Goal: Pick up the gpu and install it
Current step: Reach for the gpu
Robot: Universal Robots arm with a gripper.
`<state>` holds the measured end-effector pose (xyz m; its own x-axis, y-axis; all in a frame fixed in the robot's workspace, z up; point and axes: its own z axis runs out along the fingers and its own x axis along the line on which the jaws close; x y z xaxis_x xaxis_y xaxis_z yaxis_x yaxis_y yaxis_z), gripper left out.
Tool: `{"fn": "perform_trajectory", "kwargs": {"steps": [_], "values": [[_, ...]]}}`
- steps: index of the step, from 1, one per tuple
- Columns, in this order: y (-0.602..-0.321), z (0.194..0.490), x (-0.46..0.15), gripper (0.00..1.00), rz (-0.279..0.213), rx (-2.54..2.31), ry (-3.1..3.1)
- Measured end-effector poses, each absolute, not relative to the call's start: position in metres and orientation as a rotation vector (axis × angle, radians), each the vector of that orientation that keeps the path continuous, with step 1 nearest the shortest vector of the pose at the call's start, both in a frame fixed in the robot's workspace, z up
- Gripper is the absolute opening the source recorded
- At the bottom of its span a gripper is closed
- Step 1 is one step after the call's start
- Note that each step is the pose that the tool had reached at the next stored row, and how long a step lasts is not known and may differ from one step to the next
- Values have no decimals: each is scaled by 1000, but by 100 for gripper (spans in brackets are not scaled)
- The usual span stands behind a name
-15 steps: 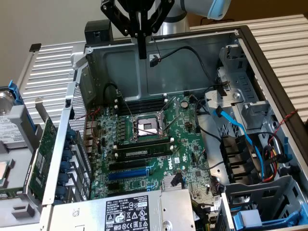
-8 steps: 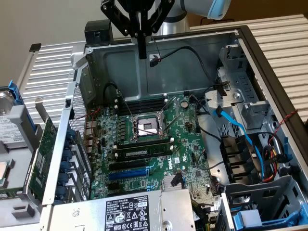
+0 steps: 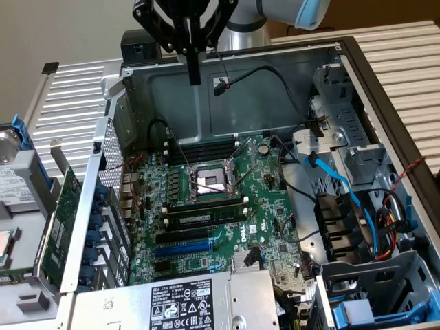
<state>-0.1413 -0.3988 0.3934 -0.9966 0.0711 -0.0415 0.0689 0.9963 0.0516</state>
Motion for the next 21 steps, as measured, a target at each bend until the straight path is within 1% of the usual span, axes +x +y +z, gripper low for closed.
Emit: {"fn": "perform_trajectory", "kwargs": {"steps": [11, 13, 17, 18, 21], "values": [[-399, 394, -160, 11, 74, 107, 3083], [-399, 394, -166, 11, 55, 105, 3084], [-399, 394, -171, 11, -51, 90, 3083], [-399, 394, -171, 11, -62, 86, 3083], [-399, 394, -172, 11, -63, 86, 3083]]}}
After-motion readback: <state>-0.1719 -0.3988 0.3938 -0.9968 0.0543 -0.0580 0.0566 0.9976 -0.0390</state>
